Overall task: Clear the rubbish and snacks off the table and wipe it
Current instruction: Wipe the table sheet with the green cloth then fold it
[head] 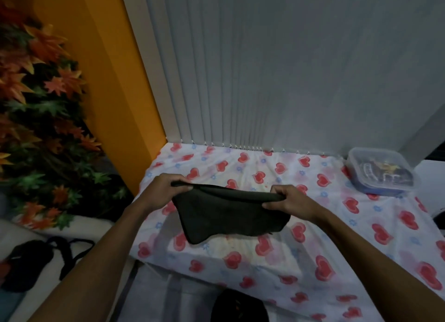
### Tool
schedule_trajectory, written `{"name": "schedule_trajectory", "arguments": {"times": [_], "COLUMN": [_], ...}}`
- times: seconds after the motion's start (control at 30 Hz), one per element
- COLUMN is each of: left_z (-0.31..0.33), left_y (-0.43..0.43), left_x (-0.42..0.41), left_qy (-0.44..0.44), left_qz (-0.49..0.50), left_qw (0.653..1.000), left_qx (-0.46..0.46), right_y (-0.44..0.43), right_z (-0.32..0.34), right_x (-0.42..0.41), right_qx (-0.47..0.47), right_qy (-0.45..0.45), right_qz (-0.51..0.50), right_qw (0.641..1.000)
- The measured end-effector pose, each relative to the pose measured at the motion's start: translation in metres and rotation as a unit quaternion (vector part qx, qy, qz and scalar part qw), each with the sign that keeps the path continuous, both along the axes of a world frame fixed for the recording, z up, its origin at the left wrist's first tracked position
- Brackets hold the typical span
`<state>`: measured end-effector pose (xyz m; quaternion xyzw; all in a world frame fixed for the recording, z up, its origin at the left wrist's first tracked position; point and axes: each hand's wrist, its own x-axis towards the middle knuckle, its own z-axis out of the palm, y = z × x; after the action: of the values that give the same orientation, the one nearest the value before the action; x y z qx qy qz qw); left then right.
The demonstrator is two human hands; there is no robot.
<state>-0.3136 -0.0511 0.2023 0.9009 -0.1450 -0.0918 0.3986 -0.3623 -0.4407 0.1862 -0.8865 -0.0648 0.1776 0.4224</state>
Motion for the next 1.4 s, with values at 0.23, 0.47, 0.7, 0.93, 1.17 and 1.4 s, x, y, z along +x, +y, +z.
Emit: {"name": "schedule_trajectory", "arguments": {"times": [0.23,0.47,0.7,0.93,1.17,1.4], "left_z": [-0.002,-0.021,-0.125,-0.207,-0.25,-0.28], "left_y": [-0.006,-0.026,-0.041,-0.044,-0.036,-0.051], "left_x": [0.076,0.125,0.099,0.062,0.078,0.098], "left_qy": [-0.037,-0.111,-0.038,0.119,-0.111,-0.089], "left_qz": [0.099,0.152,0.056,-0.041,0.153,0.167], "left_qw": [0.994,0.982,0.993,0.964,0.956,0.933], "left_qx": [-0.036,-0.026,0.102,0.236,0.223,0.305], "right_y": [0.009,-0.019,-0.055,-0.054,0.028,0.099], "right_z": [0.009,-0.008,-0.105,-0.154,-0.209,-0.27], "right_x": [0.104,0.159,0.133,0.119,0.166,0.16], "right_qx": [0.02,0.021,-0.133,-0.228,-0.269,-0.284], "right_qy": [-0.148,-0.228,-0.133,-0.015,-0.205,-0.25], "right_qz": [-0.075,-0.107,0.004,0.148,0.129,0.094], "right_qw": [0.986,0.967,0.982,0.962,0.932,0.921]}}
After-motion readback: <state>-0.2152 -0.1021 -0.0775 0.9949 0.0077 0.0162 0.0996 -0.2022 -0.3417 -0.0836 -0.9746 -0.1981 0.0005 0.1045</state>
